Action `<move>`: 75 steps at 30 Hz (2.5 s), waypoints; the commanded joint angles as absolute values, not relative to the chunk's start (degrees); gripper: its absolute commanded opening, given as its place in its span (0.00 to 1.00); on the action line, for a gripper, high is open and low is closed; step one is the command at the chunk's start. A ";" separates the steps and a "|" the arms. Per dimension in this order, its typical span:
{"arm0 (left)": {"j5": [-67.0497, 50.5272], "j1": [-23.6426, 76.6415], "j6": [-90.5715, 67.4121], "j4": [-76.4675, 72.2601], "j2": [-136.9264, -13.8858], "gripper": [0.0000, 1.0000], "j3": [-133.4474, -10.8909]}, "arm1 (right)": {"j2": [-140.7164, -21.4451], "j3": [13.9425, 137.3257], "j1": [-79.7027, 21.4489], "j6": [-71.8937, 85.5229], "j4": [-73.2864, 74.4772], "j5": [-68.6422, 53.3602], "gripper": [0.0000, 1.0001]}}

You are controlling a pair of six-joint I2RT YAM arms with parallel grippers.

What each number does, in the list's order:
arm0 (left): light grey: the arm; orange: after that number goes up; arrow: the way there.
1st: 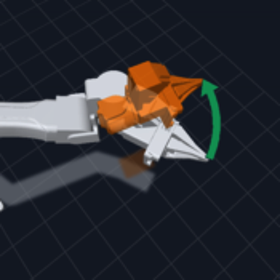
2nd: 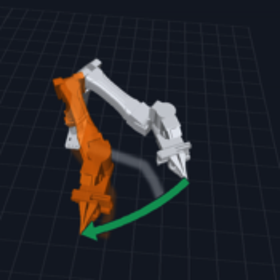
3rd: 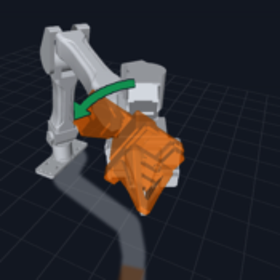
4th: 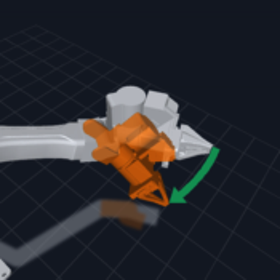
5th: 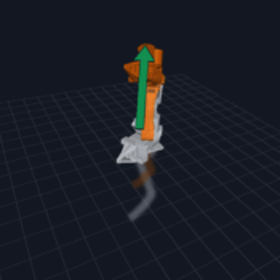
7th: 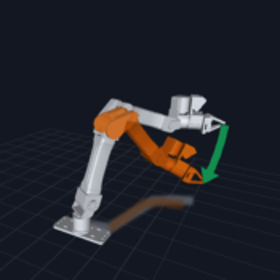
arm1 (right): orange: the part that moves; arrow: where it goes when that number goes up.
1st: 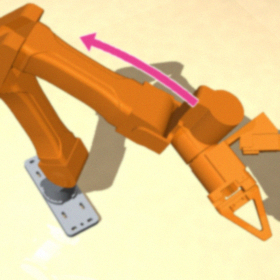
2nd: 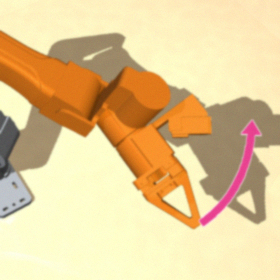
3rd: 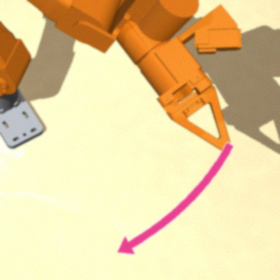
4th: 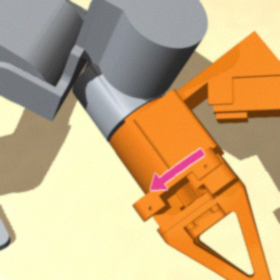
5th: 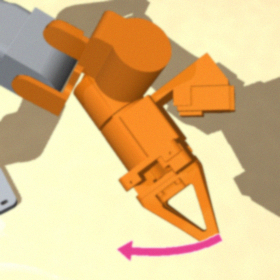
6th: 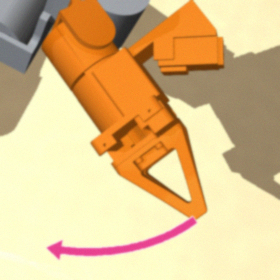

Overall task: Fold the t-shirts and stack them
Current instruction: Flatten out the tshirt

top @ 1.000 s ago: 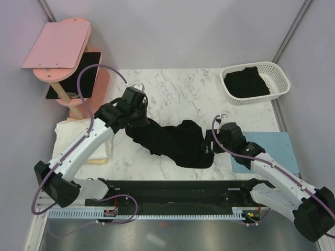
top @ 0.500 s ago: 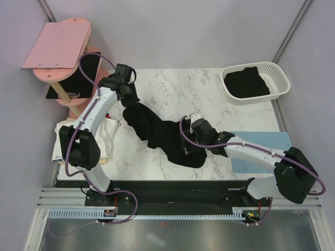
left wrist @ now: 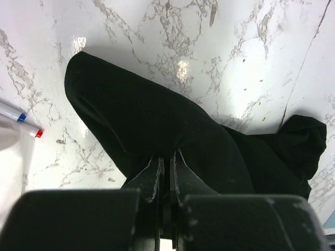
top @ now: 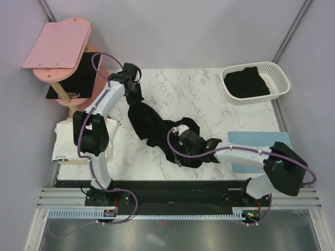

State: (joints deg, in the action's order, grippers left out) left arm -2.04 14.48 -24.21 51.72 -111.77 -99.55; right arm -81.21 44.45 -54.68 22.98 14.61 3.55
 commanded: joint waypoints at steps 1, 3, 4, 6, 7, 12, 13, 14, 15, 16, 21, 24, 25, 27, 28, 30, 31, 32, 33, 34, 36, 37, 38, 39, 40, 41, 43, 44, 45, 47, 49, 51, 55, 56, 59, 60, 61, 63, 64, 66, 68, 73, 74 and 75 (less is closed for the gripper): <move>-3.60 14.50 -21.71 52.21 -111.71 0.02 -102.74 | -89.46 47.02 -58.44 25.05 14.59 6.50 0.76; -3.60 14.50 -21.53 52.64 -111.27 0.02 -102.92 | -93.14 48.77 -59.06 26.80 15.11 10.17 0.65; -3.52 14.50 -21.27 52.82 -110.92 0.02 -102.66 | -94.12 49.30 -59.32 27.42 16.07 11.76 0.59; -2.91 14.50 -21.27 53.09 -109.26 0.02 -102.05 | -95.70 50.80 -59.59 29.52 18.01 16.41 0.39; -2.55 14.50 -21.18 53.09 -108.38 0.02 -100.74 | -95.80 51.15 -59.68 29.97 18.80 18.09 0.30; -0.18 14.50 -21.36 53.09 -98.56 0.02 -91.18 | -89.33 50.98 -60.03 31.29 22.41 24.43 0.00; -0.09 14.50 -21.53 53.09 -96.26 0.02 -89.40 | -87.30 50.02 -60.29 31.29 22.67 25.39 0.00; -0.17 14.50 -21.53 53.09 -94.15 0.02 -87.47 | -82.40 49.40 -60.38 31.29 22.76 25.57 0.00; -0.18 14.50 -21.71 53.09 -89.26 0.02 -83.88 | -79.57 48.79 -60.38 31.20 22.85 25.49 0.00; 0.43 14.50 -21.88 53.17 -86.77 0.02 -82.11 | -76.67 47.21 -60.64 30.77 22.76 25.31 0.00; 0.89 14.59 -22.32 56.95 -72.88 0.02 -78.22 | -54.87 43.07 -60.91 29.44 22.06 25.75 0.00; -0.95 14.50 -22.41 59.05 -68.03 0.02 -81.02 | -47.56 42.80 -60.91 27.96 22.50 29.43 0.00; -1.05 14.59 -22.15 59.93 -68.29 0.02 -82.25 | -46.77 43.59 -60.82 26.12 22.67 30.92 0.00; -1.93 14.59 -21.28 61.25 -70.12 0.02 -86.19 | -47.45 44.73 -60.73 24.18 22.76 36.45 0.00; -1.85 14.59 -21.01 61.52 -72.75 0.02 -87.35 | -49.81 46.22 -60.65 22.69 22.68 38.65 0.00; -1.93 14.59 -20.04 61.44 -76.45 0.02 -90.17 | -53.33 49.20 -58.64 21.54 22.76 43.84 0.00; -2.37 14.59 -19.69 61.35 -80.55 0.02 -91.05 | -57.09 50.00 -57.41 20.84 22.33 44.55 0.00; -2.46 14.50 -18.82 61.35 -82.86 0.02 -92.71 | -58.96 50.62 -55.83 19.00 20.41 43.78 0.00; -2.37 14.50 -18.46 61.35 -85.23 0.02 -93.59 | -60.80 51.41 -50.68 18.46 19.35 42.38 0.00; -2.37 14.33 -18.11 61.35 -88.04 0.02 -94.47 | -64.30 51.59 -47.49 18.20 18.12 39.32 0.00; -2.46 13.89 -17.75 61.44 -95.77 0.02 -97.64 | -67.92 51.85 -37.16 17.67 12.67 27.33 0.00; -3.51 13.63 -17.49 61.52 -98.15 0.02 -98.78 | -72.12 52.20 -34.31 17.40 10.74 23.85 0.00; -3.78 13.45 -17.40 61.52 -102.96 0.02 -101.40 | -74.59 52.99 -32.02 16.71 8.03 21.47 0.00; -4.30 13.01 -17.32 61.61 -105.10 0.02 -102.90 | -77.32 56.30 -29.03 15.83 7.74 19.53 0.00; -4.65 12.75 -17.31 61.79 -107.21 0.02 -104.75 | -83.00 58.25 -28.13 14.95 7.47 19.42 0.00; -5.35 12.05 -17.40 62.57 -109.84 0.02 -109.20 | -86.01 60.45 -26.56 13.98 7.21 19.08 0.00; -7.37 11.25 -17.49 65.02 -117.13 0.02 -114.76 | -94.60 67.65 -25.49 11.69 7.29 19.24 0.00; -8.08 10.64 -17.40 65.73 -119.51 0.02 -120.88 | -97.27 70.20 -24.10 11.34 7.90 19.07 0.00; -8.69 10.46 -17.32 66.44 -124.23 0.03 -123.98 | -99.82 74.84 -23.30 11.51 7.91 19.25 0.03; -9.76 10.11 -16.79 67.67 -127.95 0.30 -132.57 | -106.59 79.34 -21.98 11.86 8.43 19.86 0.22; -8.10 9.93 -16.79 68.03 -131.29 0.60 -136.48 | -111.94 85.50 -20.22 12.13 9.57 20.47 0.59; -7.21 10.02 -16.44 67.59 -130.96 0.64 -137.11 | -112.68 87.27 -19.86 11.95 10.46 22.05 0.91; -5.01 10.28 -15.91 62.59 -120.81 0.99 -123.98 | -103.40 79.30 -19.69 12.39 7.04 21.10 0.98; -5.10 10.28 -15.91 61.27 -118.76 0.99 -120.97 | -101.53 77.62 -19.77 13.35 7.03 20.57 0.98; -6.67 10.81 -16.87 56.61 -110.26 0.99 -109.63 | -95.20 71.73 -19.60 16.42 8.51 16.97 0.97; -6.94 11.16 -16.96 54.51 -108.48 0.99 -107.08 | -93.79 69.37 -19.51 17.31 9.13 13.66 0.96; -6.68 11.51 -17.31 53.88 -107.15 0.98 -102.53 | -91.78 68.21 -19.34 18.45 9.66 12.32 0.95; -6.51 12.74 -18.01 52.48 -102.93 0.98 -98.46 | -90.18 65.31 -18.64 22.21 10.98 8.55 0.92; -6.33 13.18 -18.37 51.34 -101.61 0.98 -95.22 | -89.22 64.43 -18.20 23.45 11.07 4.26 0.91; -6.33 14.32 -18.98 50.37 -99.07 0.98 -92.21 | -88.95 62.41 -17.06 27.13 11.16 0.72 0.87; -5.80 15.37 -19.68 49.22 -98.18 0.98 -88.87 | -89.38 60.92 -16.61 29.34 11.42 -3.85 0.83; -3.61 17.22 -20.21 48.34 -97.82 0.97 -85.08 | -91.93 57.31 -16.44 34.88 9.59 -12.21 0.71; -3.43 17.57 -20.30 48.17 -98.00 0.98 -84.82 | -91.93 55.65 -16.61 35.24 9.15 -12.65 0.70; -3.51 17.67 -20.48 47.99 -98.09 0.97 -84.55 | -91.85 54.76 -16.61 35.77 8.62 -12.83 0.69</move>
